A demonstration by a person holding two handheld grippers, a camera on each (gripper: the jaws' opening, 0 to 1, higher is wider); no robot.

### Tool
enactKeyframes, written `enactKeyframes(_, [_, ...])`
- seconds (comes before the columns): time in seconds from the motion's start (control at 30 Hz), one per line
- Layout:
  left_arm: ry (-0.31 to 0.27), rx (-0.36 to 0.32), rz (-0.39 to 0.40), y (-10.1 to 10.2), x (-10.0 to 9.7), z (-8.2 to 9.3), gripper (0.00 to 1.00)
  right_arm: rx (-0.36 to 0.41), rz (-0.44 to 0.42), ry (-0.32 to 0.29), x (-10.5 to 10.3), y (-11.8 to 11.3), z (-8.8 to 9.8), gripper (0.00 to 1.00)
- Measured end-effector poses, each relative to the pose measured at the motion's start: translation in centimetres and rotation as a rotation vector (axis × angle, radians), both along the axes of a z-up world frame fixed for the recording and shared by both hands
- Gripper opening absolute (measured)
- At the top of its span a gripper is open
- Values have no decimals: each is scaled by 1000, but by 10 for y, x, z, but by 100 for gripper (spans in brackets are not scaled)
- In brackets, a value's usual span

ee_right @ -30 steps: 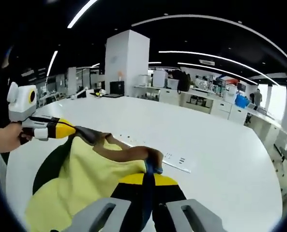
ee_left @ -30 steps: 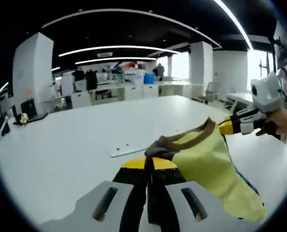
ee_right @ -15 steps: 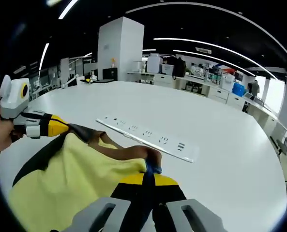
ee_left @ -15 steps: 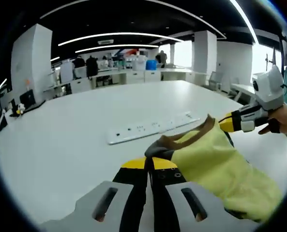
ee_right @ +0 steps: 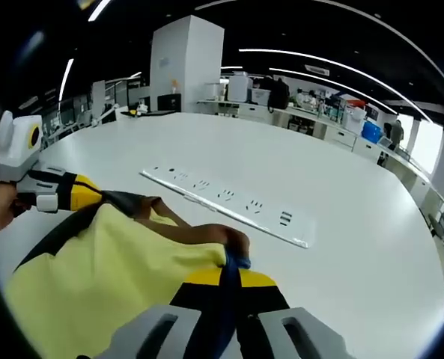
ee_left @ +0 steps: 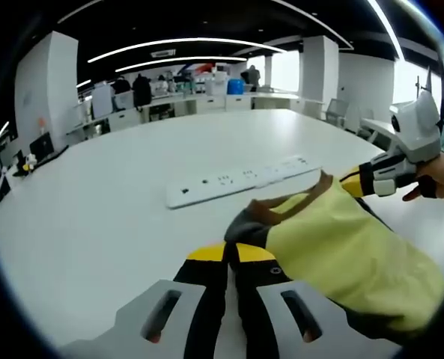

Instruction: Fold the garment on the visible template until the final outline fits inside the template.

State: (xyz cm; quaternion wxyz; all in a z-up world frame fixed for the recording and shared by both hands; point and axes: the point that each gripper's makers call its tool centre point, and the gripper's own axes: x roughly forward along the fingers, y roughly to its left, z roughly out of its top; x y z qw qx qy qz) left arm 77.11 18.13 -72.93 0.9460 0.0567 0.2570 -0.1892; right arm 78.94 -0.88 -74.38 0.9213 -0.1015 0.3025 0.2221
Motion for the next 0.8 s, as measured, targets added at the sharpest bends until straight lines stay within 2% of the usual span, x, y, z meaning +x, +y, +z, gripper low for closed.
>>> enactKeyframes(0.07, [-7, 21, 6, 2, 0, 3, 5, 20, -27, 8, 0, -2, 2, 5])
enactKeyframes(0.13, [-19, 10, 8, 4, -2, 10, 12, 49, -42, 18, -2, -2, 7, 10])
enactKeyframes(0.23, [-19, -21, 1, 4, -6, 17, 18, 52, -31, 40, -9, -2, 10, 18])
enactKeyframes(0.43, [-26, -30, -20, 11, -21, 30, 30, 58, -18, 69, -28, -6, 19, 35])
enactKeyframes(0.6, [-48, -44, -44, 14, -42, 40, 40, 74, 4, 76, -52, -7, 29, 45])
enactKeyframes(0.8, [-42, -61, -97, 8, -73, 45, 46, 72, 40, 107, -90, -5, 32, 50])
